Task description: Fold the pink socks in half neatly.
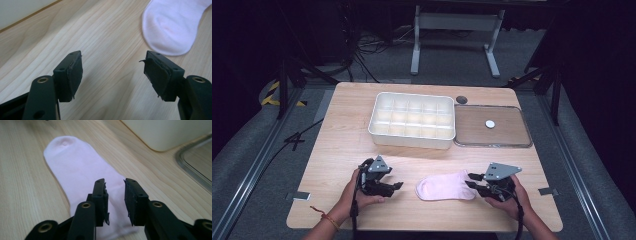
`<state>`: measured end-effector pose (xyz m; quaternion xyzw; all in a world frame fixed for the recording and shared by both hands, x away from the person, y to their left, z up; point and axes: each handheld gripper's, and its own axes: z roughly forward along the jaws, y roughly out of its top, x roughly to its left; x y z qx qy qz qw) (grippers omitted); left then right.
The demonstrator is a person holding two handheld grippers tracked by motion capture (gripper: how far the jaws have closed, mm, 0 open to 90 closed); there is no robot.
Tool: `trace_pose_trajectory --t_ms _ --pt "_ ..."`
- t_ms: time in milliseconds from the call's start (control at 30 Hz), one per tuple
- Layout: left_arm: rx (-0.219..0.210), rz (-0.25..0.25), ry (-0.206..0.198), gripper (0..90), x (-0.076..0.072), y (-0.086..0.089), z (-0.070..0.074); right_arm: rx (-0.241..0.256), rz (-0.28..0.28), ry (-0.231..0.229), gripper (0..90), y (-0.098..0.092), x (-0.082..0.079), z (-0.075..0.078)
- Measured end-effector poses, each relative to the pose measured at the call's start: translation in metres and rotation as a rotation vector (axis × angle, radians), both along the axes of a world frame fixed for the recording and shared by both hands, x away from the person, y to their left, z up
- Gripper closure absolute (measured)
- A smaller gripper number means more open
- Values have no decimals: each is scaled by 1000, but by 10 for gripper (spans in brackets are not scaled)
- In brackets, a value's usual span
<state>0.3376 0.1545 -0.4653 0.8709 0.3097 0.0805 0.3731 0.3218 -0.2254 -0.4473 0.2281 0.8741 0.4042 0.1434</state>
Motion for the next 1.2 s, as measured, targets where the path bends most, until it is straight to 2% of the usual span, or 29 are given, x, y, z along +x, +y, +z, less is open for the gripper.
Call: trace_pose_trajectory --t_ms 100,200,333,433,600,700,767,867,933,1000,1133,1200 --pt "-7 2 4 332 -1 -14 0 7 40 3 753 15 1 -3" --pt "-14 13 14 364 -1 -24 -1 2 58 14 813 28 1 -9" --pt "-36 2 12 381 0 -35 -2 -18 75 20 843 43 3 -17" --pt "-40 -17 37 422 2 -41 -4 -25 88 19 866 51 4 -21" --pt "-39 -21 47 422 5 -48 -7 -21 98 24 874 57 3 -27" --pt "-37 -20 42 418 5 -53 -9 -23 105 33 875 59 2 -29" --pt "-21 -11 27 413 4 -56 -10 -26 111 38 879 60 2 -32" --pt "-2 -8 29 388 6 -59 -12 -15 101 50 888 60 1 -32" --pt "-5 -8 17 383 6 -61 -13 -12 98 55 889 60 1 -33" --pt "7 -10 9 372 7 -63 -12 -21 94 45 889 61 0 -32" --pt "-5 -8 7 365 7 -61 -9 -38 87 30 889 63 -2 -32" --pt "-45 -2 5 358 7 -60 -4 -46 90 23 889 64 -3 -32"
